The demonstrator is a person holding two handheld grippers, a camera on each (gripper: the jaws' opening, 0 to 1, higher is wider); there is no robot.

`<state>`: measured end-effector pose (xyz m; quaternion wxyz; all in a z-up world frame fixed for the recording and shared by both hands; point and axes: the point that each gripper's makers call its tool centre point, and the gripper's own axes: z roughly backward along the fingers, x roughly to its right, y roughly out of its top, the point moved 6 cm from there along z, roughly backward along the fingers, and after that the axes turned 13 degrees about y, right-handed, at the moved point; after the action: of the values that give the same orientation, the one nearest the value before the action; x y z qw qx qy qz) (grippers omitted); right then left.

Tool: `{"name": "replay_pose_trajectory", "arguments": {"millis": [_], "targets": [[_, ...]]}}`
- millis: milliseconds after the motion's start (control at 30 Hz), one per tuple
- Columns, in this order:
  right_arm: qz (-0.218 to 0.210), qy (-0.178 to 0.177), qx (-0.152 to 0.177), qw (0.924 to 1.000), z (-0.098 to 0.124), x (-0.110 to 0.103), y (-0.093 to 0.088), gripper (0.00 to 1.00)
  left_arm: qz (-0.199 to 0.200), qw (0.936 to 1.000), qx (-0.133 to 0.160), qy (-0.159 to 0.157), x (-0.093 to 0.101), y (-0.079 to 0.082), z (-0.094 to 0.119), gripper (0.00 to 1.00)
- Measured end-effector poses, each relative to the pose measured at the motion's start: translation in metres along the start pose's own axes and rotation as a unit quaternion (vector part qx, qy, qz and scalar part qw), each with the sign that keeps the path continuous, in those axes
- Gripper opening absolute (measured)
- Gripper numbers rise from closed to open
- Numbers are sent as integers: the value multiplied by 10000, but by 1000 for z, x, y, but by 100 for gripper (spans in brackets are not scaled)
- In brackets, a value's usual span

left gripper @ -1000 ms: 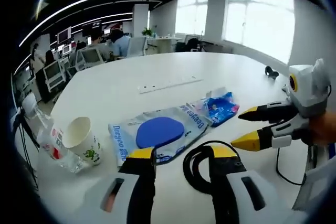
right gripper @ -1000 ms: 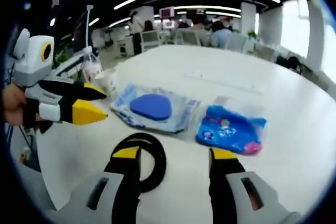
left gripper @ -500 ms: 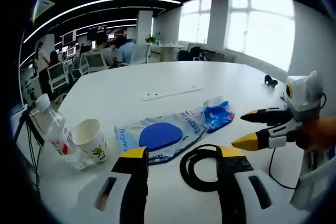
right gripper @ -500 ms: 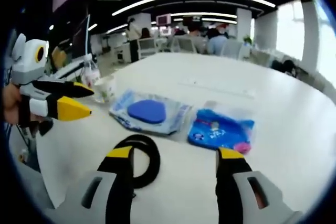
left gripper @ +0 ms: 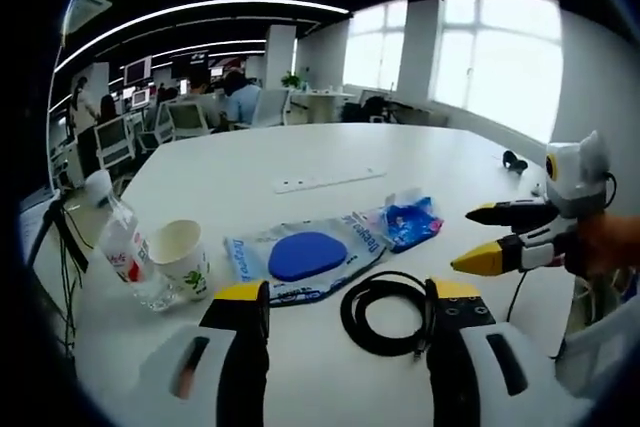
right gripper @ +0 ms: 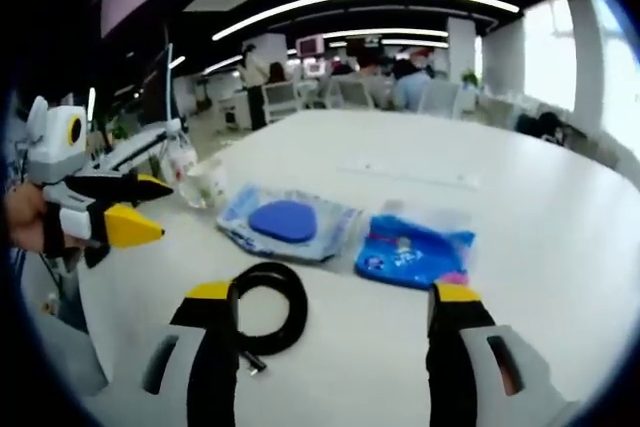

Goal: Arrange the tabletop items into an orderly group along one side of the table until the central work area is clear of visible clutter.

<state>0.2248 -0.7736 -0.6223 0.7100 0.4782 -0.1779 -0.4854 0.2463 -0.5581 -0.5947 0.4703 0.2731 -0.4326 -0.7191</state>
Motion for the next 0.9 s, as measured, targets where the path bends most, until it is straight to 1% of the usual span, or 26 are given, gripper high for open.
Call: {"name": "replay_pose_trajectory", "arguments": {"millis": [67, 233, 333, 367, 433, 533, 633, 767, 800, 900], "targets": [[-45, 7, 71, 10000, 3, 0, 3, 79, -23, 10000, 21, 5, 0, 1, 3, 65], [-62, -1, 156, 9999, 9, 0, 7, 81, -4, 10000, 85, -7, 1, 4, 10, 68], [117, 5, -64, 9999, 12, -1, 4, 81, 209, 9995, 233, -67, 3, 11, 15, 71], [144, -1, 1, 9999, 14, -3, 4, 81, 188, 9995, 254, -62, 4, 12, 17, 71], [121, 31, 17, 9999, 16, -4, 3, 82, 92, 9995, 294, -74, 5, 16, 20, 72], [126, 57, 70, 9999, 19, -7, 2, 83, 87, 9992, 386, -80, 5, 20, 23, 74], [192, 134, 31, 9997, 22, -11, -2, 83, 96, 9990, 441, -42, 4, 23, 28, 76], [183, 202, 76, 9996, 28, -15, -4, 87, 93, 9989, 459, -36, 3, 23, 33, 78], [112, 257, 181, 9994, 29, -16, -3, 88, 92, 9990, 433, -38, 2, 21, 35, 79], [54, 225, 163, 9996, 34, -16, -6, 93, 80, 9991, 418, -5, 2, 18, 40, 80]]}}
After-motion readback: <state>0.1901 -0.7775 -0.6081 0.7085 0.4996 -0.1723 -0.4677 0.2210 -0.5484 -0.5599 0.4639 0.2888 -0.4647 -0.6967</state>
